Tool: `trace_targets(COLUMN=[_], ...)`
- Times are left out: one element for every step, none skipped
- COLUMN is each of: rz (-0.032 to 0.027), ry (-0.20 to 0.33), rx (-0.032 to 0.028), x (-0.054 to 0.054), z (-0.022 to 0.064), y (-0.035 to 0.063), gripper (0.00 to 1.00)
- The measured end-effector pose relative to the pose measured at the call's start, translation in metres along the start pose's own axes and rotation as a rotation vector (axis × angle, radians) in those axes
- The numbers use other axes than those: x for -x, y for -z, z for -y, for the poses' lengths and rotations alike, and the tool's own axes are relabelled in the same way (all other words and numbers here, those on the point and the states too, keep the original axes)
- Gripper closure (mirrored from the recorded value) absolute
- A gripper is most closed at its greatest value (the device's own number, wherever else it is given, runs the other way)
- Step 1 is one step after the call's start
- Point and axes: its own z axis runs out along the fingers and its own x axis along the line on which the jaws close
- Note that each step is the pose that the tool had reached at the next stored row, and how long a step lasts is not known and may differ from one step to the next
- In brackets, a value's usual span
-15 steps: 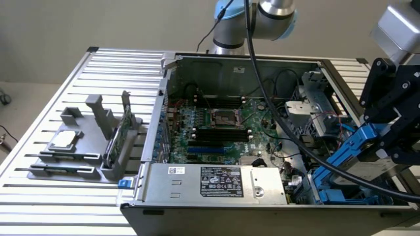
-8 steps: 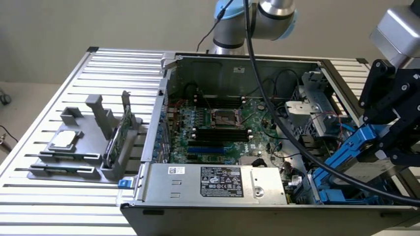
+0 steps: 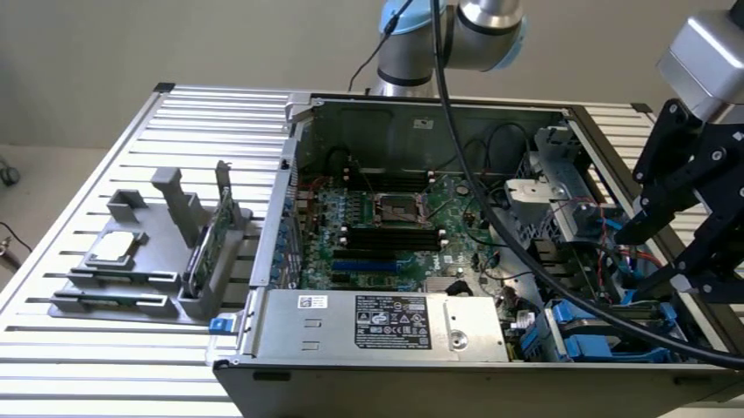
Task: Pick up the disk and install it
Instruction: 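Insert the disk into the insertion slot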
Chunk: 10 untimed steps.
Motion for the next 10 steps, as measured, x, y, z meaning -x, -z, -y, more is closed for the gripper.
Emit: trace_targets(rz=[0.0007,0.0019,0.0025,0.0029,0.0031,0.0033,0.0034,0.0034,0.003,0.003], ry=[0.0,0.0,0.001,0.001,0.001,0.002,0.003,0.004,0.006,0.009], rx=[0.0,0.0,0.0,0.0001,0.0001,0.0002,-0.0001,-0.0004,-0.0006,-0.0007], x=[-0.0001,-0.0003,-0.0005,-0.0007,-0.0009,-0.001,-0.0012,-0.0015,-0.0017,-0.0019], z=[0.0,0.0,0.0,0.0,0.0002,0.0008,0.0013,0.0018,0.0025,0.0031], y=[0.0001,0.0,0.0,0.0001,0.0001,-0.0001,-0.001,-0.0024,-0.0041,-0.006], gripper=[0.53,0.53,0.53,0.53,0.53,0.53,0.53,0.53,0.53,0.53])
